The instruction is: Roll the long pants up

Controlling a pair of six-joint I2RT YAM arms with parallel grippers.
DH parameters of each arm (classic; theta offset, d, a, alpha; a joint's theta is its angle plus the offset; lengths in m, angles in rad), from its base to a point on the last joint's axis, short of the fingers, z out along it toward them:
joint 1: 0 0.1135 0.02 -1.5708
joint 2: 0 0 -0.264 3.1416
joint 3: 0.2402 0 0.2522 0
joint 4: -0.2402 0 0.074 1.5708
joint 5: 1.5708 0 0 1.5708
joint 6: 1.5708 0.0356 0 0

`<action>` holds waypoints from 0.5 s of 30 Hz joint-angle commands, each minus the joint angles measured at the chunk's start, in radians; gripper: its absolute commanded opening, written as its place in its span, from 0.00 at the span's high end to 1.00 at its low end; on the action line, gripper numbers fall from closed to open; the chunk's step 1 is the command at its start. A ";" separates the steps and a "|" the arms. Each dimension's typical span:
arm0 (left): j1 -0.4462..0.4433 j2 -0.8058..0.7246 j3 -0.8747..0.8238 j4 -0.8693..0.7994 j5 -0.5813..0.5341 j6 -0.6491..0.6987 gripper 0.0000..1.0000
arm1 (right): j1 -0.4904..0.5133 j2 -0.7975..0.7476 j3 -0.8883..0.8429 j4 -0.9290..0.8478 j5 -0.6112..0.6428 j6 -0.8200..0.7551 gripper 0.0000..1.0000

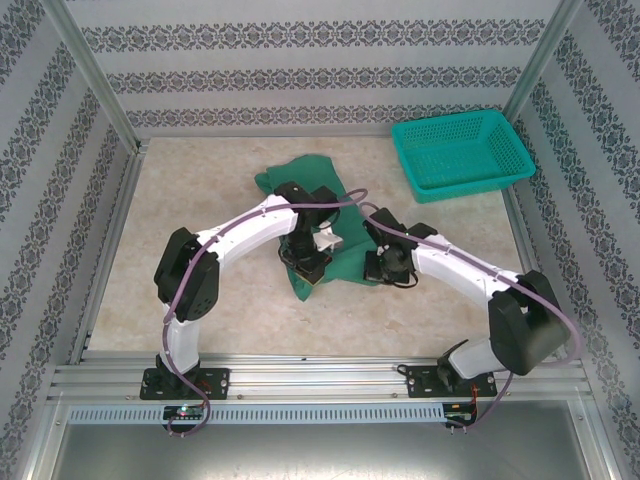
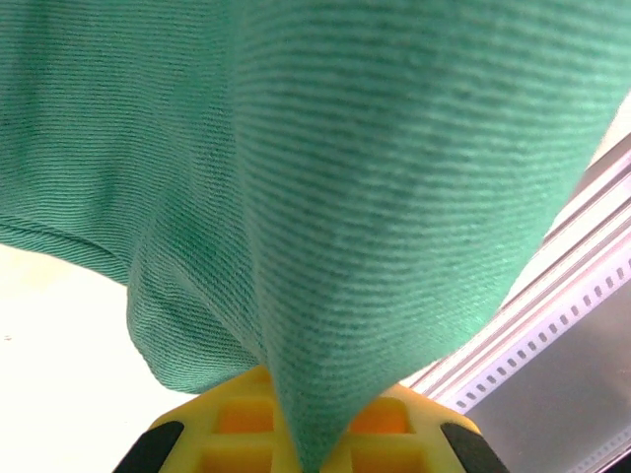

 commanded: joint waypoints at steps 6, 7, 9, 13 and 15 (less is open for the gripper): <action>-0.040 -0.017 -0.032 0.011 0.064 0.074 0.95 | -0.087 0.067 0.128 -0.051 0.144 -0.046 1.00; -0.049 -0.014 -0.046 0.013 0.067 0.079 0.95 | -0.094 0.044 0.118 -0.053 0.146 -0.035 1.00; -0.067 -0.015 -0.090 0.034 0.077 0.080 0.95 | -0.098 -0.040 0.071 -0.050 0.145 -0.001 0.99; -0.100 -0.017 -0.173 0.069 0.118 0.079 0.96 | -0.094 -0.206 -0.033 -0.062 0.050 0.053 0.70; -0.122 -0.015 -0.212 0.085 0.176 0.086 0.90 | -0.078 -0.260 -0.061 -0.096 0.022 0.079 0.56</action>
